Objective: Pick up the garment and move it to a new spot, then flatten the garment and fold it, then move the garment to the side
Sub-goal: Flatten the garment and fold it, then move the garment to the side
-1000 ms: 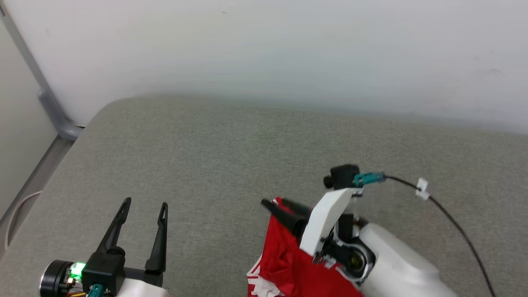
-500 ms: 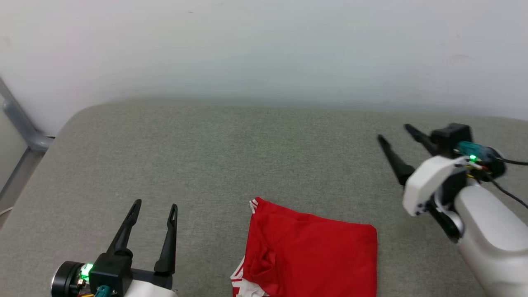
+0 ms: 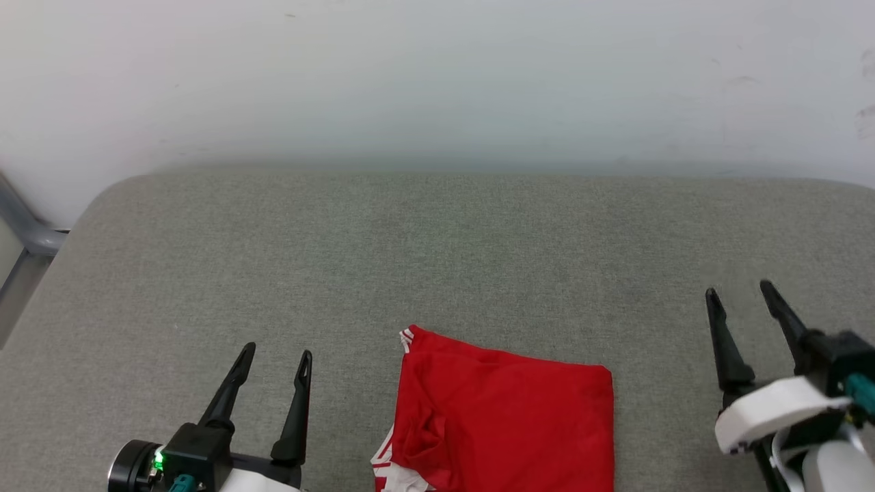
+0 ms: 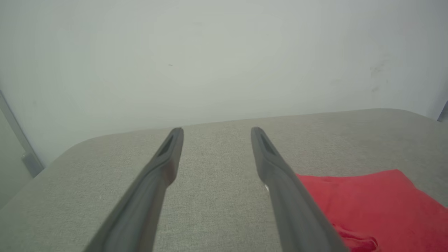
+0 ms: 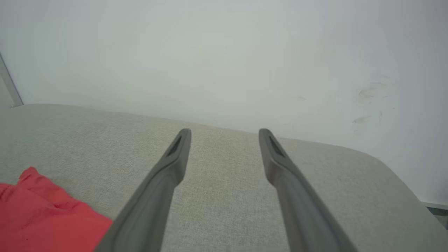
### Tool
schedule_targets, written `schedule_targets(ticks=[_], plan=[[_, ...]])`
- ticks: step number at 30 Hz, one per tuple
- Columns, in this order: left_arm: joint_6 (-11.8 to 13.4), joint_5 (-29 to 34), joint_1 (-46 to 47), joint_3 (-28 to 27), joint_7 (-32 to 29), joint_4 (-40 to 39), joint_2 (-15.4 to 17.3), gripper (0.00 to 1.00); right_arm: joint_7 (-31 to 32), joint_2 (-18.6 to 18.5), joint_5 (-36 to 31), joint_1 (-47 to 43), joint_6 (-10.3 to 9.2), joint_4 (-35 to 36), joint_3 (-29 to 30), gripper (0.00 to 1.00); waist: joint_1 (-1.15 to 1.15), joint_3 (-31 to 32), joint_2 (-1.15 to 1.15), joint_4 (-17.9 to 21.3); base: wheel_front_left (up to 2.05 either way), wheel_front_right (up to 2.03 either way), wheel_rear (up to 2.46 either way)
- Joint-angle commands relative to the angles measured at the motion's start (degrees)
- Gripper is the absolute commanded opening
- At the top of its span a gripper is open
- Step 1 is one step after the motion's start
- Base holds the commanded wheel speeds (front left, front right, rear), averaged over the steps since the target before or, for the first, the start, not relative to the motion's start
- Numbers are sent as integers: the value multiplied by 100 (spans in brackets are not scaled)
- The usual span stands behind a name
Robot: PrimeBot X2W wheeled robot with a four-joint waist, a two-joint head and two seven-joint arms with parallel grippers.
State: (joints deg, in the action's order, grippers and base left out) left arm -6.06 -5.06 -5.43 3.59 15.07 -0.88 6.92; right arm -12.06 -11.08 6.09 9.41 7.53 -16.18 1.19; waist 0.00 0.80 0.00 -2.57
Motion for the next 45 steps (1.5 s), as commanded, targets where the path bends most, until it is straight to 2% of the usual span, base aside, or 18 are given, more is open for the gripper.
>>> schedule_targets(ticks=[1, 4, 8, 17, 21, 24, 27, 33, 35, 39, 41, 45], plan=[[-12, -11, -31, 9, 13, 2, 7, 100, 10, 128, -71, -155, -8, 187, 115, 100, 0, -4, 0, 9, 0, 0, 0], [-30, -55, -11, 17, 13, 1, -34, 100, 86, 495, -231, -628, -9, 708, 392, 100, 0, -15, 0, 24, 0, 0, 0], [-55, -67, 47, -14, 13, 1, -80, 100, 122, 751, -259, -1034, -8, 1149, 607, 100, 0, -38, 0, 45, 0, 0, 0], [-93, -20, 157, -78, 13, -40, -126, 100, 200, 830, -102, -1322, -8, 1381, 597, 100, 0, -78, 0, 93, 0, 0, 0], [-105, -6, 207, -103, 13, -70, -135, 100, 496, 830, -48, -1322, -8, 1423, 502, 100, 0, -112, 0, 73, 0, 0, 0], [-117, 28, 232, -105, 13, -100, -130, 100, 1102, 830, -47, -1340, -7, 1520, 296, 100, 0, -168, 0, 50, 0, 0, 0], [-126, 37, 211, -119, 13, -108, -124, 100, 2096, 725, 127, -1304, -7, 1678, 80, 100, 0, -244, 0, 34, 0, 0, 0], [-129, 78, 307, -68, 13, -61, -123, 100, 4483, 420, 653, -1116, -7, 2142, -380, 100, 0, -512, 0, -17, 0, 0, 0], [-129, 70, 393, -39, 13, -52, -120, 100, 5218, 437, 828, -1035, -8, 2295, -373, 100, 0, -615, 0, -67, 0, 0, 0], [-132, 69, 540, 46, 13, -21, -111, 100, 6010, 428, 677, -887, -7, 2432, -345, 100, 0, -832, 0, -241, 0, 0, 0], [-134, 61, 619, 62, 13, 9, -108, 100, 6267, 406, 636, -806, -7, 2411, -428, 100, 0, -933, 0, -328, 0, 0, 0], [-138, 72, 755, 104, 13, 49, -91, 100, 6646, 584, 652, -729, -7, 2229, -465, 100, 0, -1082, 0, -504, 0, 0, 0]])
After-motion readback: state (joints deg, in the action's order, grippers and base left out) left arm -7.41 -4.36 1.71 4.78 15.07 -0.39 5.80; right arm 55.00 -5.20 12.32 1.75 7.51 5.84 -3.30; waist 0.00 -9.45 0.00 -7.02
